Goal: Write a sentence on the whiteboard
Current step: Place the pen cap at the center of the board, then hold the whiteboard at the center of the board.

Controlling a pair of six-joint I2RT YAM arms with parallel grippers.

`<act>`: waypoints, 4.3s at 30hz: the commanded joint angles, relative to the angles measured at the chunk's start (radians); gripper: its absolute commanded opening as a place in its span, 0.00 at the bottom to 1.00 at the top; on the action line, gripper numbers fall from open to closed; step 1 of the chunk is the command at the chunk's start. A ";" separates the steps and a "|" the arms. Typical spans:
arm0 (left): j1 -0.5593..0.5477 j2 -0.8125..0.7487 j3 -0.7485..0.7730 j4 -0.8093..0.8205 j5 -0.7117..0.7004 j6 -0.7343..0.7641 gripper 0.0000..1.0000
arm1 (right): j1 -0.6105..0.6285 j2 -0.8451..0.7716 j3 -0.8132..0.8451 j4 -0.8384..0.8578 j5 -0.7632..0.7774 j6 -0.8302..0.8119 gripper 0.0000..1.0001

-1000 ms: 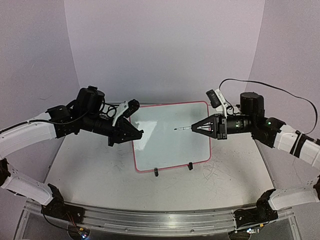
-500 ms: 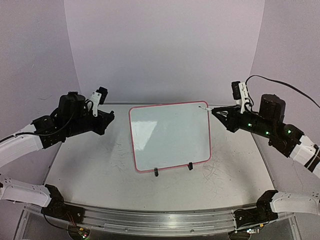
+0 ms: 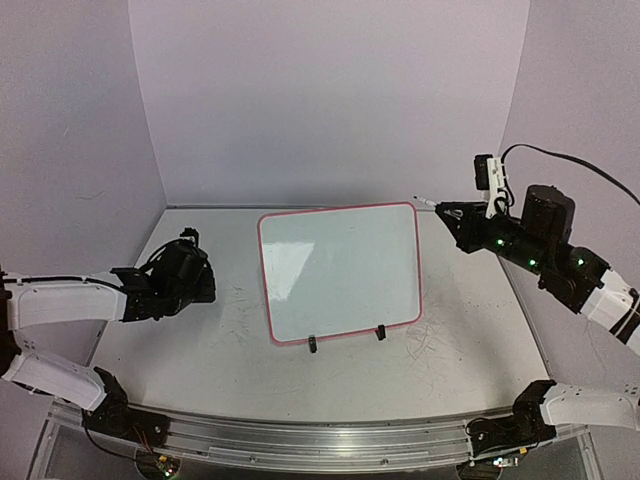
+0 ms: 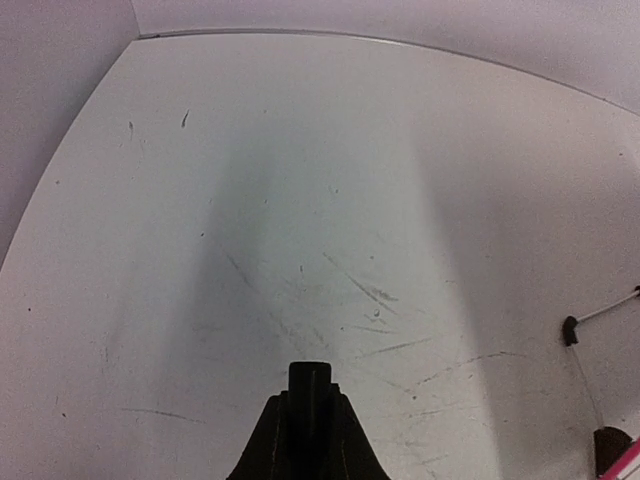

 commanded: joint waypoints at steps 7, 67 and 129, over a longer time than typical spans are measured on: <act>0.004 0.268 -0.051 0.302 -0.074 -0.027 0.00 | -0.002 -0.099 0.007 0.053 0.005 -0.013 0.00; 0.233 -0.215 0.061 -0.022 0.333 0.014 0.89 | 0.036 0.079 0.090 -0.041 0.047 -0.029 0.00; 0.320 0.337 0.161 0.766 1.452 0.010 0.16 | 0.568 0.924 0.595 0.063 0.437 0.039 0.00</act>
